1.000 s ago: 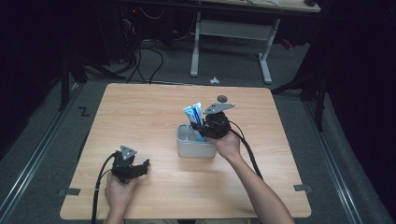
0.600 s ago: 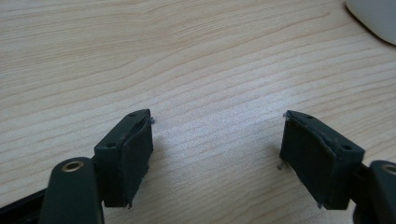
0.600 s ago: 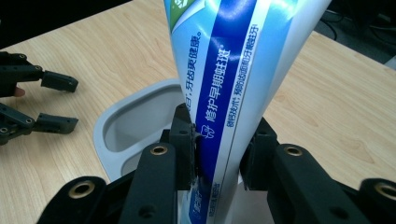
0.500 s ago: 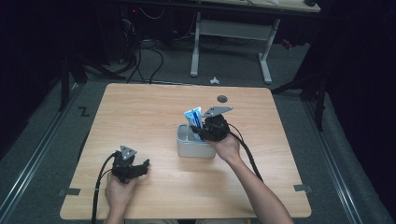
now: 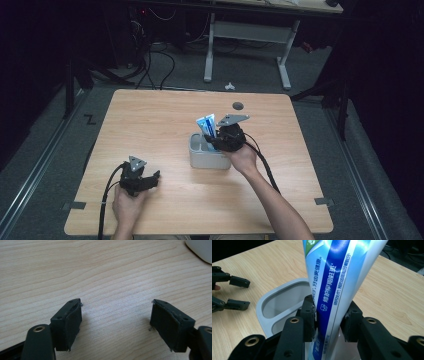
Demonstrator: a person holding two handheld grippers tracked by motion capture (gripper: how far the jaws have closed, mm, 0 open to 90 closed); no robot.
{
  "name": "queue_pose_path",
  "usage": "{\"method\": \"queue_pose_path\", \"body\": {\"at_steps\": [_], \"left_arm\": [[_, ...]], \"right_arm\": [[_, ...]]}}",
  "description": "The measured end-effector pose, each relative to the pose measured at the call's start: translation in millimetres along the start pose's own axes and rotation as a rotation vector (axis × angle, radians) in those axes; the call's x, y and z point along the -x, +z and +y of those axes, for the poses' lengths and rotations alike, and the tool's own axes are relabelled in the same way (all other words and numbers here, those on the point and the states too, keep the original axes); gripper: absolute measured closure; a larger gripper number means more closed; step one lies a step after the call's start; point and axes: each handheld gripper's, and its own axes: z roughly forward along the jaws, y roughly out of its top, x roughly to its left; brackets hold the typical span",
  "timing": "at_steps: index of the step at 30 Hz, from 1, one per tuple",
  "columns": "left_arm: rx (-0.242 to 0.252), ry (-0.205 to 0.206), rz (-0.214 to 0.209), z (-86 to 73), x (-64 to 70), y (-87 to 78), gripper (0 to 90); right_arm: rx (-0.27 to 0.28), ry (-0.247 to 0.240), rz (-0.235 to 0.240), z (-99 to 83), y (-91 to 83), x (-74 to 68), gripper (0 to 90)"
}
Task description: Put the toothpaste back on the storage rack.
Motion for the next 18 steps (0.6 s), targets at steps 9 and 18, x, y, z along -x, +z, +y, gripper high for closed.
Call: {"method": "queue_pose_path", "body": {"at_steps": [9, 18], "left_arm": [[0.001, -0.001, 0.0, 0.0, 0.0, 0.1, 25.6], [0.001, -0.001, 0.0, 0.0, 0.1, 0.1, 25.6]], "right_arm": [[0.008, 0.008, -0.005, 0.2, -3.9, 1.7, 59.5], [0.059, 0.041, 0.005, 0.9, -17.6, 5.8, 53.1]]}}
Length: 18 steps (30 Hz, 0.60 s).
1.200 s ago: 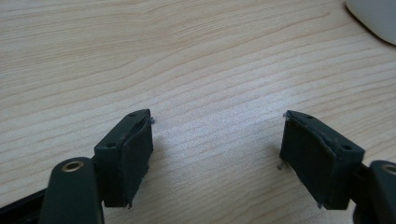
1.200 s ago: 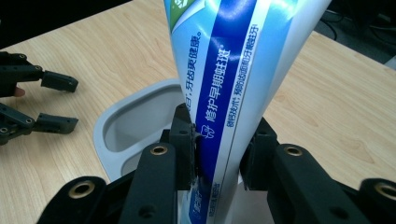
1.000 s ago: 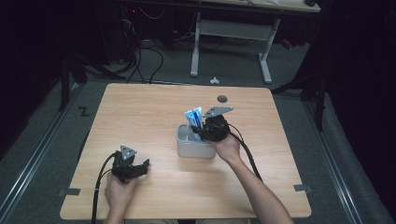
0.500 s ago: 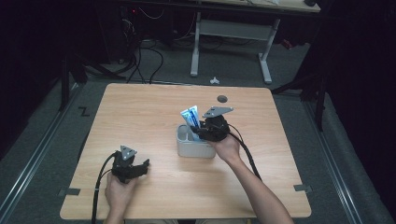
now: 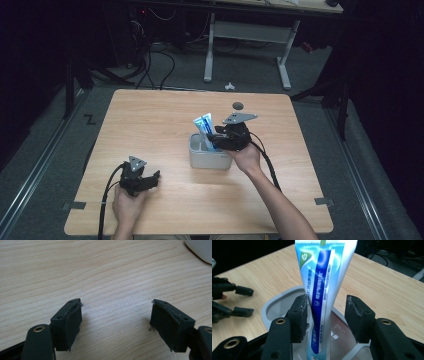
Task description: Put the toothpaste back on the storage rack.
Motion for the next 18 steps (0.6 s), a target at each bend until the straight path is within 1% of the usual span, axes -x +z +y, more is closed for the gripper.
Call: {"method": "queue_pose_path", "body": {"at_steps": [4, 5, 8, 18], "left_arm": [[0.0, 0.0, 0.0, 0.0, 0.0, 0.0, 25.6], [0.0, 0.0, 0.0, 0.0, 0.0, 0.0, 25.6], [0.0, 0.0, 0.0, 0.0, 0.0, 0.0, 25.6], [0.0, 0.0, 0.0, 0.0, 0.0, 0.0, 25.6]], "right_arm": [[0.009, 0.005, -0.001, 0.8, -5.7, 2.2, 52.6], [0.011, 0.013, -0.002, 1.0, -9.0, 3.7, 52.3], [0.02, 0.019, -0.007, 0.7, -12.9, 5.8, 52.1], [0.039, 0.04, -0.004, -0.9, -24.5, 10.9, 51.9]]}}
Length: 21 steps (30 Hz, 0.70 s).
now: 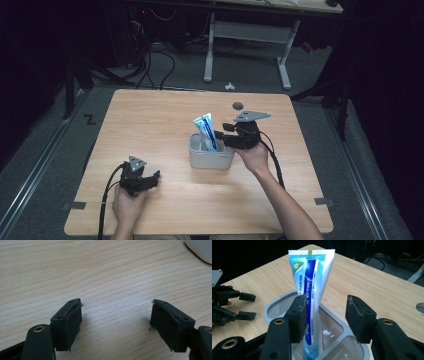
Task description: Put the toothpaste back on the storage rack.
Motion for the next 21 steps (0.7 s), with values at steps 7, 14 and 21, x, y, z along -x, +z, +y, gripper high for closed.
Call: {"method": "queue_pose_path", "body": {"at_steps": [7, 14, 21], "left_arm": [[0.001, -0.001, 0.0, 0.0, 0.0, 0.0, 25.6], [0.0, 0.0, 0.0, 0.0, 0.0, 0.0, 25.6], [0.0, 0.0, 0.0, 0.0, 0.0, 0.0, 25.6]], "right_arm": [[0.01, 0.026, -0.002, -2.6, -9.2, 5.3, 51.3], [0.028, 0.041, -0.018, -6.0, -20.6, 11.7, 51.3], [0.041, 0.061, -0.025, -10.2, -28.5, 17.6, 51.1]]}}
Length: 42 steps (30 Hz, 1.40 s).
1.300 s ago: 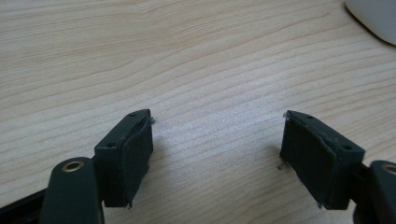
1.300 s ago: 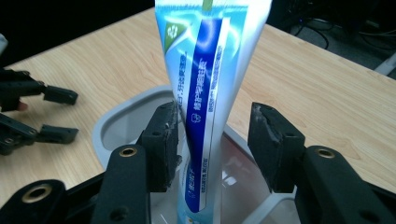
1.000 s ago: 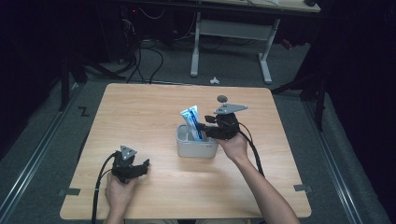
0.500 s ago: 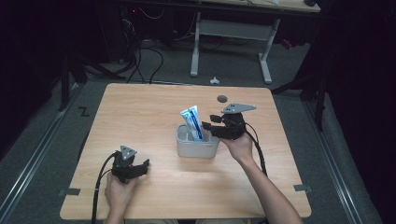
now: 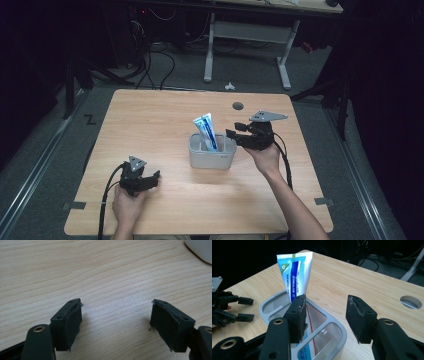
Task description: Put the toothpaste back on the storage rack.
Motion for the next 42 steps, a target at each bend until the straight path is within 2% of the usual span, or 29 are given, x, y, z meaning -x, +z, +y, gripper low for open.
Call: {"method": "queue_pose_path", "body": {"at_steps": [20, 42], "left_arm": [[0.0, 0.0, 0.0, 0.0, 0.0, 0.0, 25.6], [0.0, 0.0, 0.0, 0.0, 0.0, 0.0, 25.6]], "right_arm": [[0.032, 0.042, -0.016, -9.6, -21.6, 12.5, 50.4], [0.056, 0.058, -0.034, -18.2, -39.1, 19.6, 50.2]]}}
